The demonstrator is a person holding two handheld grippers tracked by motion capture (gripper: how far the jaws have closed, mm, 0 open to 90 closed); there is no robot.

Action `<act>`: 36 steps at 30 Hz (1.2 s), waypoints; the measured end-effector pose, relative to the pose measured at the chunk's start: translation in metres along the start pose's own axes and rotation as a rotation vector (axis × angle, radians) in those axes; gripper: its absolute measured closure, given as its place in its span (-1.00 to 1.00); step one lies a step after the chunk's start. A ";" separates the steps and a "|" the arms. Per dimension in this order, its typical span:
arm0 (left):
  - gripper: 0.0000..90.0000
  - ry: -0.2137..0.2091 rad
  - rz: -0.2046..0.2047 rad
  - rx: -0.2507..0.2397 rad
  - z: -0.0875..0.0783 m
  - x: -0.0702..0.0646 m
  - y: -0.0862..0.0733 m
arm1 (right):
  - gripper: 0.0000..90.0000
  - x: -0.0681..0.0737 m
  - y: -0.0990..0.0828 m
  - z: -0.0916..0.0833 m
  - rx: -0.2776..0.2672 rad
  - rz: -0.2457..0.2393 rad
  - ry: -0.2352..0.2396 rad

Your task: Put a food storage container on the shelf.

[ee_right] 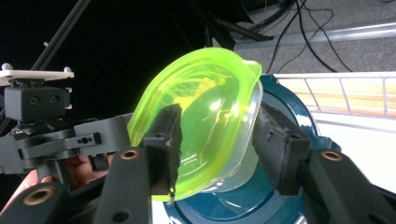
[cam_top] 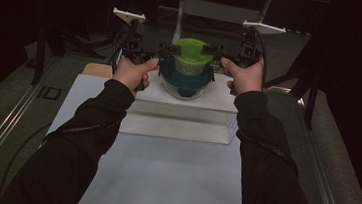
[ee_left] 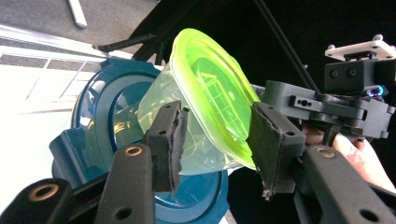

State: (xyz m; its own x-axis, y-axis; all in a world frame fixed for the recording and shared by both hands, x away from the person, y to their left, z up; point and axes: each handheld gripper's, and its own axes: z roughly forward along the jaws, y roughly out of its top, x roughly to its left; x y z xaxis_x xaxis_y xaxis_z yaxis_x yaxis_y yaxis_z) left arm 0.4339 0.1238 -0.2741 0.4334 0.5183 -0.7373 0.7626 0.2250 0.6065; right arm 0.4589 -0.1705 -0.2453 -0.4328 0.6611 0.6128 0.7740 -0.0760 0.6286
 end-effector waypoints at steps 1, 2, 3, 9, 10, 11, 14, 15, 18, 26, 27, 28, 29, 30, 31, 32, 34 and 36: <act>0.20 0.001 0.004 0.001 -0.001 0.000 0.000 | 0.02 0.000 0.000 -0.001 -0.003 0.000 0.000; 0.14 0.001 0.008 -0.004 -0.003 0.000 0.000 | 0.01 -0.001 0.000 -0.003 -0.006 -0.002 0.001; 0.13 0.002 0.020 -0.010 -0.005 0.000 -0.001 | -0.05 -0.001 0.000 -0.004 -0.004 -0.007 0.004; -0.13 -0.044 0.064 -0.025 -0.019 -0.005 -0.007 | -0.24 0.001 -0.004 -0.009 0.004 -0.040 0.011; -0.17 -0.059 0.082 -0.034 -0.022 -0.005 -0.010 | -0.29 0.002 -0.005 -0.011 -0.001 -0.043 0.014; -0.24 -0.069 0.096 -0.042 -0.025 -0.005 -0.012 | -0.34 0.003 -0.006 -0.013 -0.010 -0.045 0.018; -0.29 -0.089 0.144 -0.061 -0.033 -0.004 -0.018 | -0.53 0.006 -0.010 -0.018 -0.008 -0.095 0.040; -0.31 -0.101 0.157 -0.066 -0.035 -0.004 -0.020 | -0.53 0.007 -0.011 -0.020 -0.011 -0.101 0.046; -0.57 -0.129 0.212 -0.062 -0.040 -0.006 -0.028 | -0.54 0.010 -0.016 -0.026 -0.013 -0.132 0.040; -0.99 -0.118 0.356 -0.078 -0.047 -0.016 -0.055 | -0.54 0.012 -0.038 -0.040 -0.035 -0.164 0.072; -0.98 -0.118 0.356 -0.078 -0.047 -0.016 -0.055 | -0.54 0.012 -0.042 -0.041 -0.034 -0.164 0.083; -0.98 -0.116 0.366 -0.081 -0.048 -0.016 -0.058 | -0.54 0.012 -0.042 -0.041 -0.034 -0.164 0.083; -0.99 -0.116 0.381 -0.079 -0.049 -0.016 -0.062 | -0.54 0.011 -0.044 -0.041 -0.033 -0.165 0.086; -0.98 -0.126 0.400 -0.079 -0.051 -0.017 -0.069 | -0.54 0.011 -0.049 -0.041 -0.023 -0.176 0.083; -0.98 -0.120 0.413 -0.076 -0.051 -0.018 -0.073 | -0.54 0.010 -0.056 -0.040 -0.017 -0.187 0.085; -0.98 -0.116 0.427 -0.071 -0.052 -0.017 -0.077 | -0.54 0.009 -0.059 -0.040 -0.015 -0.193 0.086; -0.98 -0.116 0.430 -0.064 -0.053 -0.017 -0.080 | -0.54 0.006 -0.067 -0.041 -0.018 -0.189 0.101; -0.98 -0.129 0.435 -0.057 -0.054 -0.015 -0.091 | -0.54 0.003 -0.075 -0.042 -0.019 -0.188 0.112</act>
State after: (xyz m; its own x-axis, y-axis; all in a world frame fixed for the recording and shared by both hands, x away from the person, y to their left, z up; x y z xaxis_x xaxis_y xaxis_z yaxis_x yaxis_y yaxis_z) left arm 0.3324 0.1406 -0.3022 0.7662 0.4686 -0.4396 0.4709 0.0560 0.8804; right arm 0.3798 -0.1946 -0.2709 -0.6178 0.5782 0.5329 0.6665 0.0255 0.7450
